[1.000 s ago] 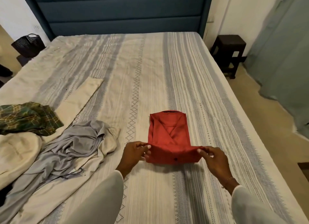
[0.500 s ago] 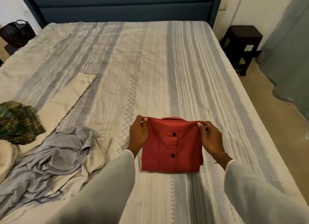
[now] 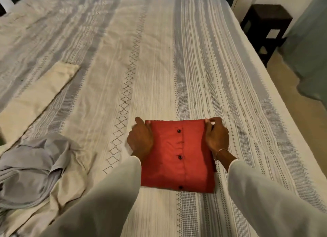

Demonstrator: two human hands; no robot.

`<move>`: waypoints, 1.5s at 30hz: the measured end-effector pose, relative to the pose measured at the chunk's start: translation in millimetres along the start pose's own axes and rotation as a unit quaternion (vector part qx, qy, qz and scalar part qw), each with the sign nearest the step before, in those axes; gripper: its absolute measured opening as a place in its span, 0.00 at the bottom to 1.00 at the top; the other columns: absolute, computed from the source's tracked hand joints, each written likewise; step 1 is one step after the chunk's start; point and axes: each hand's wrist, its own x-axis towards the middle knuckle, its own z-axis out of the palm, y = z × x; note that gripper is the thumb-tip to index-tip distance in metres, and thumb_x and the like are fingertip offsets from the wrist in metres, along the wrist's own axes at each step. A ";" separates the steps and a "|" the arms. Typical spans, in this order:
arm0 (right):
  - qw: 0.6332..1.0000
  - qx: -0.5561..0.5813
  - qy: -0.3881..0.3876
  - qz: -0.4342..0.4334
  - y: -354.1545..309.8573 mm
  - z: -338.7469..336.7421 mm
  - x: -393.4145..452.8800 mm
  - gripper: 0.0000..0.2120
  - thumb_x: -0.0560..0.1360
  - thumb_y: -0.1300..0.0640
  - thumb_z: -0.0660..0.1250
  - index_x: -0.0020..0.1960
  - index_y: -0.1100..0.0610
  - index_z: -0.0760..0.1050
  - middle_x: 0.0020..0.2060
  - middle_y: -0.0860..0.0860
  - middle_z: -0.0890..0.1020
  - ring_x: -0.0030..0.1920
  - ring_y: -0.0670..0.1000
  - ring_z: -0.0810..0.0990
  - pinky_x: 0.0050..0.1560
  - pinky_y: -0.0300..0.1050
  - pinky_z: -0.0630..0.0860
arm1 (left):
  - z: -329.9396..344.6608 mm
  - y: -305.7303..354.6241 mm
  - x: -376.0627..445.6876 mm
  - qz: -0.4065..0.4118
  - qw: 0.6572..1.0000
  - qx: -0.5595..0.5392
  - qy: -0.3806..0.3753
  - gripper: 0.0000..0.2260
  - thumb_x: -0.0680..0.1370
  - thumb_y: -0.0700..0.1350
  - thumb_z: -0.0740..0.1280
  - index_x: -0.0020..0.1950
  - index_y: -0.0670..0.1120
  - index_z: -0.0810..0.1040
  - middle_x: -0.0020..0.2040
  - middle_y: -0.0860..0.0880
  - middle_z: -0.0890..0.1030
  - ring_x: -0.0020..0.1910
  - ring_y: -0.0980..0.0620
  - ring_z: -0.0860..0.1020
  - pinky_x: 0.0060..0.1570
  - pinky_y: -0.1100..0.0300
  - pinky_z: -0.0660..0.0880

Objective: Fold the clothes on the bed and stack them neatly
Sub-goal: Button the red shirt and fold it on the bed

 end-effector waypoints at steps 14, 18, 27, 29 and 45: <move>0.939 -0.289 -0.122 -0.141 -6.6 47.0 -87.5 0.31 0.79 0.33 0.46 0.81 0.36 0.45 0.81 0.61 0.44 0.78 0.72 0.42 0.70 0.81 0.47 | 41.7 -41.7 -62.9 0.361 0.920 0.106 -0.112 0.32 0.82 0.60 0.47 0.83 0.49 0.45 0.83 0.48 0.43 0.81 0.49 0.39 0.79 0.43 0.47; 0.942 -0.285 -0.116 -0.137 -1.7 50.7 -89.0 0.33 0.78 0.30 0.46 0.80 0.35 0.43 0.81 0.61 0.43 0.78 0.72 0.42 0.70 0.81 0.48 | 46.2 -41.7 -64.8 0.353 0.922 0.121 -0.103 0.33 0.82 0.61 0.49 0.83 0.49 0.45 0.83 0.47 0.43 0.81 0.45 0.39 0.79 0.39 0.47; 0.940 -0.276 -0.115 -0.165 -12.1 23.3 -113.5 0.32 0.81 0.35 0.46 0.82 0.41 0.42 0.82 0.60 0.46 0.79 0.70 0.42 0.74 0.76 0.45 | 22.7 -52.1 -89.8 0.319 0.928 0.130 -0.138 0.37 0.78 0.66 0.50 0.83 0.54 0.40 0.83 0.46 0.39 0.81 0.43 0.36 0.77 0.36 0.46; 0.939 -0.267 -0.126 -0.178 -2.6 17.4 -131.5 0.33 0.80 0.34 0.47 0.82 0.40 0.42 0.82 0.58 0.45 0.79 0.69 0.41 0.74 0.76 0.46 | 21.1 -63.0 -101.2 0.312 0.931 0.126 -0.143 0.37 0.79 0.67 0.50 0.82 0.55 0.40 0.83 0.47 0.38 0.80 0.43 0.35 0.77 0.36 0.46; 0.938 -0.264 -0.181 -0.129 -8.3 9.6 -139.7 0.35 0.79 0.29 0.44 0.82 0.42 0.48 0.82 0.58 0.48 0.80 0.68 0.45 0.75 0.74 0.41 | 14.8 -49.4 -106.3 0.026 0.996 -0.053 -0.068 0.30 0.80 0.54 0.62 0.77 0.39 0.61 0.75 0.35 0.65 0.72 0.37 0.64 0.70 0.43 0.66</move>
